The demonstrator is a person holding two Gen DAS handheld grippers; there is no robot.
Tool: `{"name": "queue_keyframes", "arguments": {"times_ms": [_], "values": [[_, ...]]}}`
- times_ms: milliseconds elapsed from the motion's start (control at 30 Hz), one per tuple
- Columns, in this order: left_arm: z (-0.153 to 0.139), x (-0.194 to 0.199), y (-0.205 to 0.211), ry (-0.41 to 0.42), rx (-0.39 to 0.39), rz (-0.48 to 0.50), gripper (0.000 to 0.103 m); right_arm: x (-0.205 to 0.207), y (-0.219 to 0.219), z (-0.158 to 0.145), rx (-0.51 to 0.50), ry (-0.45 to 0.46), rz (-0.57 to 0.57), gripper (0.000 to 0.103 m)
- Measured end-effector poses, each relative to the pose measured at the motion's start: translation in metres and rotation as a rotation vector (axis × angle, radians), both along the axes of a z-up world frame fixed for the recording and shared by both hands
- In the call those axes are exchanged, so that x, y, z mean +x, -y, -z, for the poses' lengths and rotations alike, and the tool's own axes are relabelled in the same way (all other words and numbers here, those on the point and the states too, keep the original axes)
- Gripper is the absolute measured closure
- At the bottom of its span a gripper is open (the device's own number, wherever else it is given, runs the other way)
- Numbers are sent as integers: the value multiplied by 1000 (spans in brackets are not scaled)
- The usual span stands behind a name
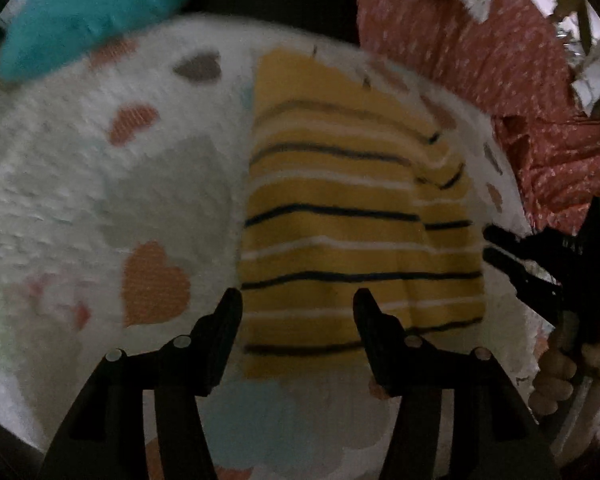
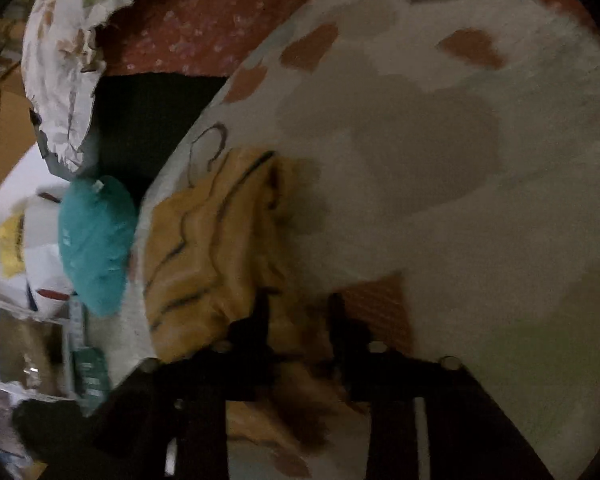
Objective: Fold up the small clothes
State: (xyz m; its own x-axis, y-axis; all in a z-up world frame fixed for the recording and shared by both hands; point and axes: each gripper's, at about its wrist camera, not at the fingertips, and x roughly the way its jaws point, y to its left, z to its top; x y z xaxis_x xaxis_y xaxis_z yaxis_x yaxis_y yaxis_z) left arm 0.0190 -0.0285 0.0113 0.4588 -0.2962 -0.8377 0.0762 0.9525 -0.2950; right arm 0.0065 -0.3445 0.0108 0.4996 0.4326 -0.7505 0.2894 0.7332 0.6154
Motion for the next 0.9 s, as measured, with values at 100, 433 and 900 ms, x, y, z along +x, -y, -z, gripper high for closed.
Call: {"name": "queue_keyframes", "arguments": {"times_ms": [100,433,900], "values": [[-29,-32,2,160,77,-39,46,-36,0,-26,-80,79,-18,63],[-82,-157,-10,496,237,-266,0,-158,-48,-38,-311,140,-131,49],[-12,-128,-16,176,284,-217,0,-164,-83,-19,-451,134,-191,40]]}}
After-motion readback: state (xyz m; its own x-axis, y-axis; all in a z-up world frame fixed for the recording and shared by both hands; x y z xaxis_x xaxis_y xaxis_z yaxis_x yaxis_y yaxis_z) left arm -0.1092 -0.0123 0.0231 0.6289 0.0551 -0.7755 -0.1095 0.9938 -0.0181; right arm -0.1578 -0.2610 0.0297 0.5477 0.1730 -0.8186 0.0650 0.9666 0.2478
